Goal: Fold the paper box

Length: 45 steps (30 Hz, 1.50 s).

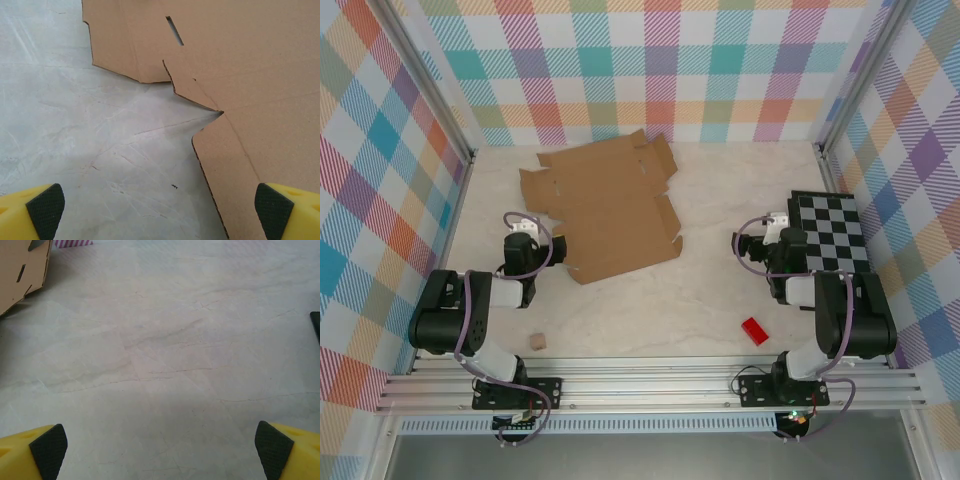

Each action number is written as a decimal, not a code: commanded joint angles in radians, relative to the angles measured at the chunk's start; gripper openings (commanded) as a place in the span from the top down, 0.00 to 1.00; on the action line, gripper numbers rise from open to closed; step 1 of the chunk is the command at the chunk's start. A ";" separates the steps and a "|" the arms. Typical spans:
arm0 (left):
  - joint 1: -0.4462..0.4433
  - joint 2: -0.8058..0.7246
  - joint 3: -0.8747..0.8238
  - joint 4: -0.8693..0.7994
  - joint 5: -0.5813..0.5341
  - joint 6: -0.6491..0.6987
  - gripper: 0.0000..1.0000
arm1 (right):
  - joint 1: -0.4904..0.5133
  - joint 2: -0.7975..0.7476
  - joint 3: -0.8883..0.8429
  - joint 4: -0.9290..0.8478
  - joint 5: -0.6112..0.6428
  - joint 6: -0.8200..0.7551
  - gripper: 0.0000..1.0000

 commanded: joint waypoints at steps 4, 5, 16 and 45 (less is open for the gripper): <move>-0.011 -0.013 0.012 0.024 0.007 0.016 0.00 | 0.005 -0.001 0.018 0.023 0.005 -0.010 0.00; -0.011 -0.013 0.012 0.024 0.007 0.017 0.00 | 0.005 0.000 0.018 0.022 0.005 -0.010 0.00; -0.006 -0.012 0.014 0.022 0.018 0.013 0.00 | 0.003 -0.002 0.019 0.019 0.005 -0.007 0.00; 0.151 -0.015 0.588 -0.873 0.250 -0.572 0.01 | 0.203 0.109 0.865 -1.105 -0.059 0.080 0.00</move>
